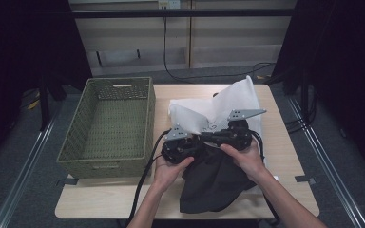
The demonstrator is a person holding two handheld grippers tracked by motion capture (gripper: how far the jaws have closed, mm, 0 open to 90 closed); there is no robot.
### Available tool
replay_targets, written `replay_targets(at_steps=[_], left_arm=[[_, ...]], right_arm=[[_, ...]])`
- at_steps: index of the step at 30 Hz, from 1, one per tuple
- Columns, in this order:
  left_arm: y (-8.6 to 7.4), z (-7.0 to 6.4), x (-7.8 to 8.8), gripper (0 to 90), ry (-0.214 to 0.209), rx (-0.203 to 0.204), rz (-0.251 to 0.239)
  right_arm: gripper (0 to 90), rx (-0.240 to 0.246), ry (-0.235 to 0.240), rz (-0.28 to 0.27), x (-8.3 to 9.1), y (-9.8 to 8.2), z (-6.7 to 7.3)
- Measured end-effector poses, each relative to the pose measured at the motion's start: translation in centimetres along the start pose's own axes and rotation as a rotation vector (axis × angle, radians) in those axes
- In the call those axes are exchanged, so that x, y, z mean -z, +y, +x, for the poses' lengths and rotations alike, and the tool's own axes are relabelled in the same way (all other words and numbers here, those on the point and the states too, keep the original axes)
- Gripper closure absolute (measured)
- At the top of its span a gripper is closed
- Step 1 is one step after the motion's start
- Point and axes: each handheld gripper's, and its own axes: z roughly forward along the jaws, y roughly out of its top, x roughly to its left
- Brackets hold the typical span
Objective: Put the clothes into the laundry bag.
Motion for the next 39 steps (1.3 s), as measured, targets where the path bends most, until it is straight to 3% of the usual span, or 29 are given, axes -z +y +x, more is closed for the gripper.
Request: replay_targets(at_steps=[3, 5, 6, 9, 11, 14, 17, 19, 21, 23, 25, 27, 30, 34, 35, 37, 39], left_arm=[[1.4, -0.4, 0.2, 81.3, 0.038, -0.039, -0.005], [2.0, -0.5, 0.1, 81.3, 0.035, -0.048, -0.018], [2.2, -0.6, 0.0, 81.3, 0.030, -0.054, -0.028], [2.4, -1.3, 0.1, 81.1, -0.041, -0.062, -0.076], [2.6, -2.1, 0.5, 81.1, -0.050, -0.099, -0.075], [2.5, -2.5, -0.1, 80.7, -0.056, -0.125, -0.037], [1.5, -1.9, -2.2, 79.3, -0.032, -0.141, 0.036], [0.6, -1.1, -3.9, 78.4, -0.006, -0.126, 0.091], [-0.4, -0.3, -5.1, 77.6, 0.020, -0.105, 0.107], [-0.8, 0.6, -5.3, 77.0, 0.058, -0.066, 0.117], [-0.9, 1.2, -5.4, 77.0, 0.091, -0.056, 0.127], [-0.9, 1.4, -5.5, 77.3, 0.181, -0.066, 0.148], [-1.0, 2.2, -5.4, 77.9, 0.246, -0.004, 0.114], [-1.0, 2.6, -5.0, 77.8, 0.259, 0.008, 0.098], [-1.1, 2.8, -4.8, 76.3, 0.240, 0.027, 0.093], [-1.3, 3.0, -4.2, 66.0, 0.194, 0.042, 0.090], [-1.3, 2.8, -3.5, 53.9, 0.171, 0.019, 0.102]], right_arm=[[88.5, 0.009, 0.042, -0.048, 0.8, 0.9, 1.1], [88.5, 0.015, 0.059, -0.074, 1.4, 1.5, 1.7], [88.5, 0.017, 0.065, -0.086, 1.6, 1.7, 1.8], [88.6, 0.003, 0.087, -0.129, 2.3, 2.2, 1.9], [88.6, 0.013, 0.065, -0.134, 2.6, 2.4, 1.6], [88.6, -0.015, 0.051, -0.128, 2.5, 2.0, 0.7], [88.5, -0.035, 0.029, -0.085, 1.9, 1.1, -0.2], [88.5, -0.043, 0.024, -0.063, 1.8, 0.4, -0.4], [88.5, -0.045, 0.023, -0.047, 2.0, -0.1, -0.5], [88.5, -0.054, 0.018, -0.035, 2.3, -0.6, -0.6], [88.5, -0.061, 0.020, -0.018, 2.7, -1.3, -0.8], [88.5, -0.069, 0.014, 0.005, 2.9, -2.2, -0.9], [88.5, -0.065, -0.006, 0.026, 3.2, -3.0, -0.9], [88.5, -0.061, -0.027, 0.027, 3.4, -3.4, -1.3], [88.5, -0.066, -0.029, 0.026, 3.3, -3.5, -1.5], [88.5, -0.062, -0.038, 0.036, 3.1, -3.9, -1.8], [88.5, -0.061, -0.054, 0.057, 2.8, -4.4, -2.0]])
